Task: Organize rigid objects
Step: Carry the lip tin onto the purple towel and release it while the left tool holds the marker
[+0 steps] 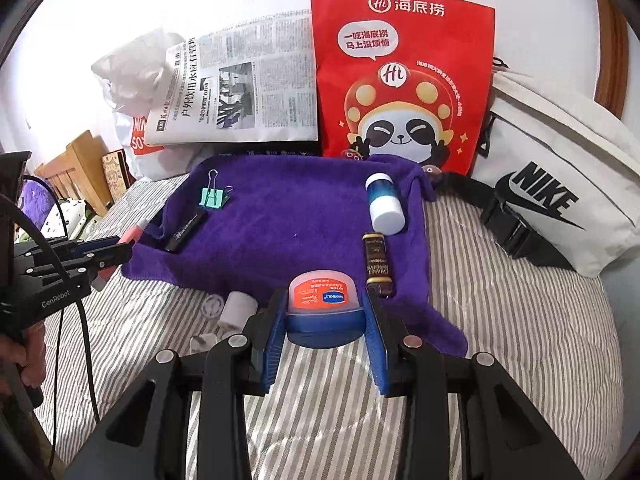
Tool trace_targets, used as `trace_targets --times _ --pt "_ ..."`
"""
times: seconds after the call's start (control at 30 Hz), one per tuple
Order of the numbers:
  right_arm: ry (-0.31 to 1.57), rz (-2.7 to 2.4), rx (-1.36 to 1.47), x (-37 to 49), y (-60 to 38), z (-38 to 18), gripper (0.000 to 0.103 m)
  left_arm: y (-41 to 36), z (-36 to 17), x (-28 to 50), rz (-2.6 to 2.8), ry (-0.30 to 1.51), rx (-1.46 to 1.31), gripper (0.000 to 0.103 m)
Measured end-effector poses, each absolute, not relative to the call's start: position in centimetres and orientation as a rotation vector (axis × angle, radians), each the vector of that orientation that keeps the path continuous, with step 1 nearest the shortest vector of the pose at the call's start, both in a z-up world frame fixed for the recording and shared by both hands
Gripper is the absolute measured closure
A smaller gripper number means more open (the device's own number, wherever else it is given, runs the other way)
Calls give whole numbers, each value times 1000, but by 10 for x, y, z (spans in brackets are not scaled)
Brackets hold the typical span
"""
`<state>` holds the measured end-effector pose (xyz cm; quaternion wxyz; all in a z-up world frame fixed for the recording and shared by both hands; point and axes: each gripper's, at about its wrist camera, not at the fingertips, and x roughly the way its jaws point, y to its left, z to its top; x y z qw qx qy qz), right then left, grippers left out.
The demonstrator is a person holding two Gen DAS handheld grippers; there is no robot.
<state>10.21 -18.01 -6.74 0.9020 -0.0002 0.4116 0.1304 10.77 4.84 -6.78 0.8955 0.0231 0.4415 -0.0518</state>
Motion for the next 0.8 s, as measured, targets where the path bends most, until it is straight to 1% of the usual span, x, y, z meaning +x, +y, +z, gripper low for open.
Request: trace_targets --times 0.33,0.63,0.8 --pt "866 268 -1 139 -176 -72 66 56 -73 131 -148 942 -3 86" --pt "895 268 8 202 -161 -92 66 66 -83 142 -164 964 -46 86" --pt "945 261 -15 245 -147 -111 66 74 -86 142 -153 965 -40 86"
